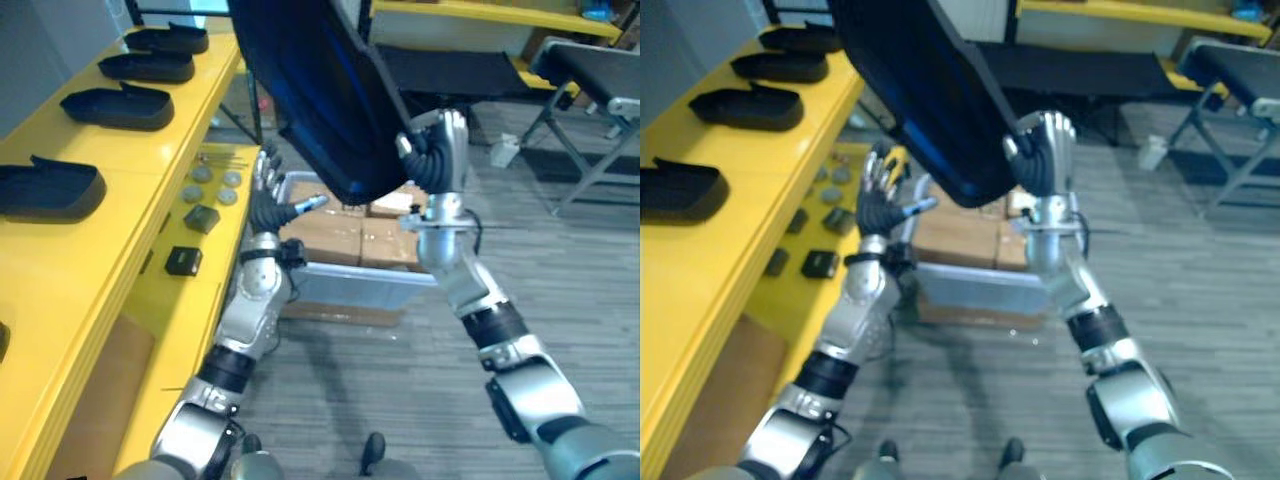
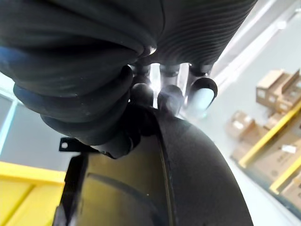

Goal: Walk over and take plastic housings, then place them on the shelf

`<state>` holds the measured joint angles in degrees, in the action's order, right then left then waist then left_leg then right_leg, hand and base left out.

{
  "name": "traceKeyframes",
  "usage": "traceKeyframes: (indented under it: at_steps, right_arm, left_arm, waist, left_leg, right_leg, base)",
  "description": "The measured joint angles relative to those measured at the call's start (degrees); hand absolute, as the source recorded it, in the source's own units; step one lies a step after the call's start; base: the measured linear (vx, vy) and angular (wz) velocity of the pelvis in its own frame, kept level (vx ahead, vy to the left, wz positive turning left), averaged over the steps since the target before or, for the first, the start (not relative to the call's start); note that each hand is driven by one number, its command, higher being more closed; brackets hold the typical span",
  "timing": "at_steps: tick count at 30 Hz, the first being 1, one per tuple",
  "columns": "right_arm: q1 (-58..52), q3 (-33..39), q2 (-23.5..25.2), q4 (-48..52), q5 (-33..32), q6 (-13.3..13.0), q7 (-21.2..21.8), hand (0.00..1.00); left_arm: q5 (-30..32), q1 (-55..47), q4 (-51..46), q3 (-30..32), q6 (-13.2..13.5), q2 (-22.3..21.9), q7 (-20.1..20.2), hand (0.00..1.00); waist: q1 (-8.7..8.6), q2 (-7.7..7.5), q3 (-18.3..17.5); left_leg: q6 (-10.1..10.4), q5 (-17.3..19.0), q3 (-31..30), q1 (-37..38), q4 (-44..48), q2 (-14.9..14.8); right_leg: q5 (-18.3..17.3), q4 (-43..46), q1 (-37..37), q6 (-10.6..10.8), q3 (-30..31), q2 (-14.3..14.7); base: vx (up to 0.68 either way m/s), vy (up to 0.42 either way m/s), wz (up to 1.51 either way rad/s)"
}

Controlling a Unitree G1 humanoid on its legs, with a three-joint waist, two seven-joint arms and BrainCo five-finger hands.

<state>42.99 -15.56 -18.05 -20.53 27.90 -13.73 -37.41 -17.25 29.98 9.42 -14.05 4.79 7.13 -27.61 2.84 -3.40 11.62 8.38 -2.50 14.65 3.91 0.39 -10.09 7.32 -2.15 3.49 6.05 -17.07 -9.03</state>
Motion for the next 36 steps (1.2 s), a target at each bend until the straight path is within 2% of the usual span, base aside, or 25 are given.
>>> traceKeyframes:
  at_steps: [3,9,15,17,19,22,23,24,28,34,36]
  right_arm:
    - [-0.3,-1.5,0.3,1.1,0.0,0.0,0.0,1.00]
    - [-1.0,-2.9,1.9,2.3,0.0,0.0,0.0,1.00]
    - [-2.2,-5.4,3.5,2.3,-0.1,-0.5,1.4,1.00]
    - [-2.9,-6.1,3.9,2.2,0.0,-1.5,1.6,1.00]
    - [-3.1,-6.1,4.4,2.2,0.0,-1.9,1.6,1.00]
    - [-3.3,-6.1,4.5,2.2,-0.1,-3.1,1.5,1.00]
    - [-3.6,-6.1,4.7,2.2,-0.1,-3.7,1.4,1.00]
    - [-3.7,-6.1,5.0,2.2,-0.1,-4.0,1.3,1.00]
    - [-4.6,-6.5,5.8,2.1,-0.1,-6.7,0.9,1.00]
    - [-6.9,-7.8,6.1,1.8,-0.1,-8.5,0.3,1.00]
    - [-8.1,-8.2,6.1,1.0,-0.1,-8.5,-0.1,1.00]
  left_arm:
    - [2.5,-2.0,2.5,1.1,-1.9,-1.2,-3.5,0.00]
    - [1.3,-2.3,4.7,3.4,-2.1,-1.4,-3.6,0.00]
    - [-8.1,-2.3,6.2,4.0,-1.3,-2.5,-2.2,0.00]
    - [-14.0,-2.4,8.6,3.9,-0.8,-3.2,-0.3,0.00]
    - [-17.1,-2.5,9.7,3.8,0.4,-3.2,2.2,0.00]
    - [-26.5,-2.9,10.1,3.7,1.2,-3.1,8.8,0.00]
    - [-31.3,-2.9,10.1,3.2,1.2,-3.1,12.0,0.00]
    - [-33.2,-2.9,10.1,2.5,1.2,-3.1,13.4,0.00]
    - [-47.3,-3.0,10.0,-1.0,1.2,-3.2,22.4,0.00]
    - [-53.5,-3.0,8.2,-2.3,1.3,-3.9,30.0,0.00]
    - [-55.2,-3.2,6.4,-1.7,1.9,-4.5,30.6,0.00]
  waist:
    - [0.00,0.00,-1.3]
    - [0.21,-0.04,-1.3]
    - [0.18,-0.03,-1.3]
    - [0.17,0.00,-2.0]
    - [0.07,0.00,-2.0]
    - [-0.03,0.02,-2.0]
    - [-0.06,0.04,-2.0]
    - [-0.07,0.04,-2.0]
    - [-0.39,0.05,-2.0]
    - [-0.40,0.66,-2.6]
    - [-0.34,0.70,-2.8]
  left_leg:
    - [0.0,0.0,-0.1,0.0,-0.1,0.1]
    - [0.0,0.0,-0.3,0.1,-0.1,0.1]
    - [0.0,0.0,-0.5,0.1,0.1,0.1]
    - [0.0,0.0,-0.5,0.1,0.0,0.1]
    - [0.0,0.0,-0.5,0.0,0.0,0.1]
    - [0.0,0.0,-0.5,0.1,0.0,0.2]
    - [0.0,0.0,-0.5,0.1,0.0,0.2]
    - [0.0,0.0,-0.4,0.1,0.0,0.2]
    - [-0.1,0.1,-0.2,0.1,0.0,0.4]
    - [-0.3,0.2,-0.2,0.1,0.0,0.9]
    - [-0.3,0.2,-0.2,0.1,0.0,1.0]
  right_leg:
    - [0.0,-0.4,0.1,0.1,0.0,0.0]
    - [0.1,-0.4,0.5,0.1,-0.2,0.1]
    - [0.1,-0.4,0.5,0.1,-0.2,0.0]
    - [0.1,-0.5,0.5,0.1,-0.2,0.0]
    - [0.1,-0.5,0.5,0.1,-0.2,0.0]
    - [0.1,-0.5,0.5,0.1,-0.2,0.0]
    - [0.1,-0.5,0.5,0.1,-0.2,-0.1]
    - [0.1,-0.5,0.5,0.1,-0.2,-0.1]
    - [0.1,-0.6,0.5,0.1,-0.1,-0.2]
    - [0.1,-0.6,0.4,0.2,-0.1,-0.8]
    - [0.1,-0.6,0.4,0.3,-0.1,-0.9]
  base:
    - [0.00,0.000,0.00]
    - [0.00,0.006,0.02]
    - [0.00,0.000,0.00]
    - [0.00,0.000,0.00]
    - [0.00,0.000,0.00]
    - [0.00,0.000,0.00]
    - [0.00,0.000,0.00]
    - [0.00,0.000,0.00]
    - [0.00,0.000,0.00]
    - [0.00,0.000,0.00]
    - [0.00,0.000,0.00]
